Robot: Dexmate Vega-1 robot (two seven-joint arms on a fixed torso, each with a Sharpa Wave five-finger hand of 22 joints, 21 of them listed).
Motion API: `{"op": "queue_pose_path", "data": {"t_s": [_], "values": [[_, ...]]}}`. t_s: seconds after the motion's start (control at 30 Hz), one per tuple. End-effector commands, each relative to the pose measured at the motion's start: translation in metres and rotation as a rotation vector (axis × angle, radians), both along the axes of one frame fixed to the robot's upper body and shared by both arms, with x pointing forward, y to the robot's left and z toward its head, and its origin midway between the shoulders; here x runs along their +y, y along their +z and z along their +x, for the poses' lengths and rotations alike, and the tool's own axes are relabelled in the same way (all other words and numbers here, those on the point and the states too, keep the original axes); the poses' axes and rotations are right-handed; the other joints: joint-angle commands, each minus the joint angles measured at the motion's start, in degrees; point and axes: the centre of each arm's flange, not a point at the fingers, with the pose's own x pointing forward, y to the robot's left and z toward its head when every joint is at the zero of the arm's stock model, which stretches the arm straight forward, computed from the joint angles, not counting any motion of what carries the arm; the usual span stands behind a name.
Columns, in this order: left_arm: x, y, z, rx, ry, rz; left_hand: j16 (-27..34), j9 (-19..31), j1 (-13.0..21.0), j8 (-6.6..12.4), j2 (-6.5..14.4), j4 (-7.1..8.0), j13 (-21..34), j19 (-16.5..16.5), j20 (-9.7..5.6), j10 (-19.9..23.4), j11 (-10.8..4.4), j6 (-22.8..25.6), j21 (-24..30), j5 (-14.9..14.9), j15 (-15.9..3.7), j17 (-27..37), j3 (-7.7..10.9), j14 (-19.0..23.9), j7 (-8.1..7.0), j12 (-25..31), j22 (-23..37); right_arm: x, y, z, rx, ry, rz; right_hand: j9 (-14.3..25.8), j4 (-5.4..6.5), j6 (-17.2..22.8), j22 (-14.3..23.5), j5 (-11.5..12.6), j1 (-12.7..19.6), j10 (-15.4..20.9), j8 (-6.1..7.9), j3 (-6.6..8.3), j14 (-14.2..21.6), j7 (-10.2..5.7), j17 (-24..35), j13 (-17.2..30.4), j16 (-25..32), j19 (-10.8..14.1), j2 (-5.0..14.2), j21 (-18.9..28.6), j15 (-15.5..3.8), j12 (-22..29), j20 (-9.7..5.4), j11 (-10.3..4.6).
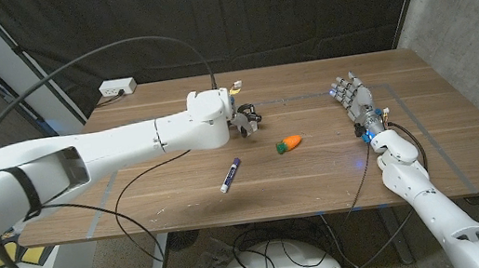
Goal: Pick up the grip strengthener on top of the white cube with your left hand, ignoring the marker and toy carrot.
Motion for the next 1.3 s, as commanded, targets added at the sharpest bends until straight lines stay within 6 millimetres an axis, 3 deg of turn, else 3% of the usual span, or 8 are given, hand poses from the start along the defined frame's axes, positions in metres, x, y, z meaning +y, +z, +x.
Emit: {"op": "queue_pose_path", "data": {"t_s": [0.03,0.27,0.53,0.67,0.73,0.87,0.97,1.3], "values": [[-0.012,-0.008,0.003,-0.039,0.056,0.084,0.95,0.46,0.46,0.67,1.16,0.39,0.55,-1.80,0.63,-9.80,0.53,-12.61,0.10,-0.48,0.19,0.11,0.09,-4.23,1.50,1.18,0.15,-0.002,-0.002,0.001,-0.007,-0.002,0.007,0.26,0.11,0.43,0.13,0.03,-0.63,0.65,0.07,-0.36,0.62,-0.25,0.30,0.33,0.33,0.48,0.01,-0.13,-0.05,0.33,0.09,-0.15],[-0.015,-0.017,0.010,-0.025,0.068,0.085,2.93,0.87,2.51,1.70,2.93,0.06,1.25,2.29,0.67,-5.13,-0.06,-9.64,1.03,-2.04,-0.92,-0.34,0.50,2.30,1.40,3.67,0.30,-0.003,-0.002,0.001,-0.003,-0.004,0.009,0.26,0.17,0.63,0.14,0.06,-0.77,0.83,0.13,-0.41,0.78,-0.34,0.30,0.34,0.31,0.52,-0.01,-0.18,0.02,0.36,0.12,-0.20],[-0.014,-0.024,0.017,-0.013,0.080,0.063,5.14,0.85,6.52,3.00,3.11,-1.34,1.33,12.30,0.53,2.99,-0.19,-3.90,3.79,-3.95,-4.03,-2.26,0.80,14.05,2.25,7.54,0.13,-0.004,0.000,0.002,-0.004,-0.004,0.004,0.26,0.30,0.72,0.16,0.10,-1.04,1.11,0.12,-0.53,1.13,-0.37,0.33,0.34,0.32,0.63,-0.05,-0.26,0.04,0.40,0.17,-0.23],[-0.012,-0.026,0.020,-0.022,0.074,0.050,5.39,0.32,10.67,4.83,1.12,-2.58,0.48,20.60,0.16,10.03,-2.70,2.59,5.88,-4.62,-7.22,-3.52,0.91,21.24,1.04,9.77,-0.49,-0.004,0.001,0.002,-0.004,-0.006,0.001,0.26,0.34,0.74,0.16,0.10,-1.12,1.14,0.11,-0.57,1.18,-0.39,0.33,0.35,0.31,0.64,-0.07,-0.28,0.09,0.39,0.15,-0.24],[-0.011,-0.026,0.021,-0.033,0.073,0.044,4.51,-0.27,13.25,6.03,-0.26,-2.45,-0.50,30.66,-1.94,13.73,-4.04,7.21,8.56,-4.46,-8.81,-3.67,0.96,25.47,0.88,10.89,-1.12,-0.004,0.001,0.003,-0.004,-0.007,-0.001,0.26,0.36,0.77,0.16,0.11,-1.18,1.17,0.12,-0.60,1.20,-0.36,0.34,0.35,0.30,0.66,-0.08,-0.29,0.14,0.40,0.16,-0.22],[-0.009,-0.026,0.022,-0.069,0.079,0.032,4.24,-1.03,15.97,8.28,0.23,-2.11,-1.96,37.91,-5.12,20.73,-6.84,14.62,9.56,-4.54,-11.64,-3.53,1.90,31.32,-1.01,12.76,-1.54,-0.004,0.002,0.004,-0.004,-0.009,-0.006,0.26,0.43,0.84,0.17,0.12,-1.31,1.18,0.12,-0.66,1.22,-0.38,0.35,0.35,0.26,0.67,-0.10,-0.34,0.14,0.37,0.23,-0.17],[-0.007,-0.026,0.023,-0.091,0.075,0.011,4.85,-1.66,17.32,9.88,1.56,-1.55,-3.02,40.89,-6.74,26.70,-9.12,20.49,9.32,-4.97,-13.70,-3.45,2.91,37.86,2.02,14.23,-1.61,-0.005,0.003,0.005,-0.006,-0.010,-0.007,0.26,0.47,0.82,0.17,0.13,-1.41,1.19,0.10,-0.71,1.30,-0.41,0.35,0.35,0.25,0.71,-0.13,-0.36,0.20,0.35,0.22,-0.19],[-0.003,-0.025,0.022,-0.169,0.029,-0.026,5.48,-3.26,18.60,13.15,3.35,-1.02,-4.60,46.35,-9.33,37.73,-11.28,33.95,8.82,-4.20,-16.24,-3.74,5.09,48.57,0.81,15.63,-1.79,-0.006,0.003,0.006,-0.011,-0.018,-0.002,0.26,0.63,0.86,0.19,0.17,-1.77,1.54,0.08,-0.90,1.44,-0.56,0.38,0.36,0.21,0.73,-0.27,-0.48,0.28,0.42,0.33,-0.07]]}}
